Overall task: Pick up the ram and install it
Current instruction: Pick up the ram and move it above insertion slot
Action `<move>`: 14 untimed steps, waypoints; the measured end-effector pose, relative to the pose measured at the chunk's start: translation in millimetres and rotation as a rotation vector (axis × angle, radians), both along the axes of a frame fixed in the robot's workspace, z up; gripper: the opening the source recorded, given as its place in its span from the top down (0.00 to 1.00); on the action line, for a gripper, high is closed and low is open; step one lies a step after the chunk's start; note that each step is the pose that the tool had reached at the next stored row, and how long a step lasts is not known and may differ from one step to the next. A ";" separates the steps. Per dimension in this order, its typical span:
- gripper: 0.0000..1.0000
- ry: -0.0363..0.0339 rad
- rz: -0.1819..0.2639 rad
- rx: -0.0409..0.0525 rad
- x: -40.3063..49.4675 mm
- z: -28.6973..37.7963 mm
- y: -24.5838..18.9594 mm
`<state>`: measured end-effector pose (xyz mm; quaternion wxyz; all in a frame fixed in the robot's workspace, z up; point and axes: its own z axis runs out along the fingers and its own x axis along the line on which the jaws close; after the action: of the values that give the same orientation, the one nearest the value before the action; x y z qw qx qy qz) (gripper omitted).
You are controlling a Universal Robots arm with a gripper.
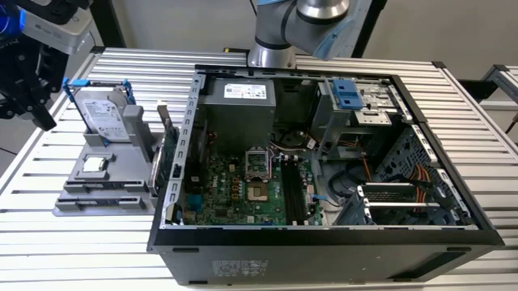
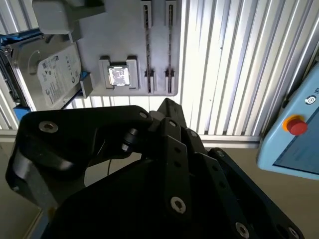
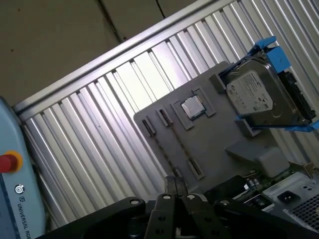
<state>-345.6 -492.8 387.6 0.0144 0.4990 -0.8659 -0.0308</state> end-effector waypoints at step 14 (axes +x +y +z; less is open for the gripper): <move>1.00 0.0001 0.148 -0.0031 0.0 0.0 0.5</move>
<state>-345.6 -492.3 387.7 0.0174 0.5615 -0.8268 -0.0284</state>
